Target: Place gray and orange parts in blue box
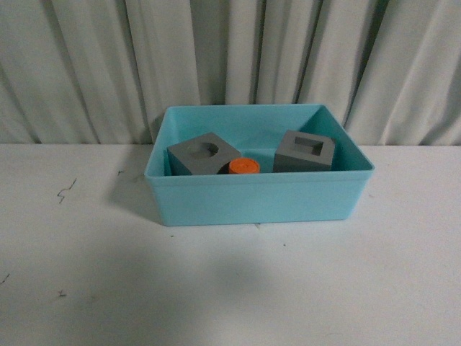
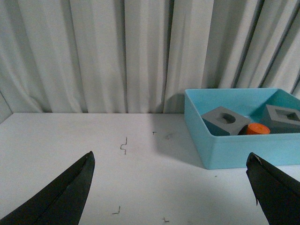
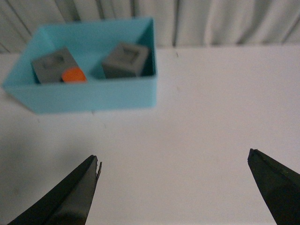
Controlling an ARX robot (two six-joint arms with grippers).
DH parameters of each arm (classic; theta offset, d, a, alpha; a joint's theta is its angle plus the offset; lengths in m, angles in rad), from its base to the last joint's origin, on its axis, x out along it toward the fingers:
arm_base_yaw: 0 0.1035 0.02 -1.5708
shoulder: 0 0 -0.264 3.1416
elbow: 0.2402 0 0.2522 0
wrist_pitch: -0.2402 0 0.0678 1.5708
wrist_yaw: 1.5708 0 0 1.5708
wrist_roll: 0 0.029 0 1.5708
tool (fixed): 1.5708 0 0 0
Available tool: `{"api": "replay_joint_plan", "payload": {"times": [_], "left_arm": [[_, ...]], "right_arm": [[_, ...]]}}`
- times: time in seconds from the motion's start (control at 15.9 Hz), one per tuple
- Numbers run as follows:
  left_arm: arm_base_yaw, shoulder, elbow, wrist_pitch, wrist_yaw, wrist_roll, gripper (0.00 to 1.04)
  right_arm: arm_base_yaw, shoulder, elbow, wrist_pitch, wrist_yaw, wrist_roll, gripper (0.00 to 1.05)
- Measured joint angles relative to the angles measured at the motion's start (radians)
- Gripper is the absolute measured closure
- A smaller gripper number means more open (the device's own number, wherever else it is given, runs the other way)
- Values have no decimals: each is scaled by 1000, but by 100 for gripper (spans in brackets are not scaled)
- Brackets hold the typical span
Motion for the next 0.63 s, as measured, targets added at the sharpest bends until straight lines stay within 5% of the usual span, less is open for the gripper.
{"api": "replay_joint_plan", "payload": {"times": [0.13, 0.25, 0.32, 0.44, 0.63], "left_arm": [[0, 0, 0, 0, 0, 0, 7], [0, 0, 0, 0, 0, 0, 7], [0, 0, 0, 0, -1, 0, 7], [-1, 0, 0, -1, -4, 0, 7], [-1, 0, 0, 0, 0, 0, 7]], "right_arm": [[170, -244, -115, -291, 177, 147, 6], [343, -190, -119, -380, 285, 335, 6], [346, -195, -132, -320, 312, 364, 8], [290, -454, -336, 129, 386, 180, 29], [97, -567, -378, 206, 225, -45, 66]]}}
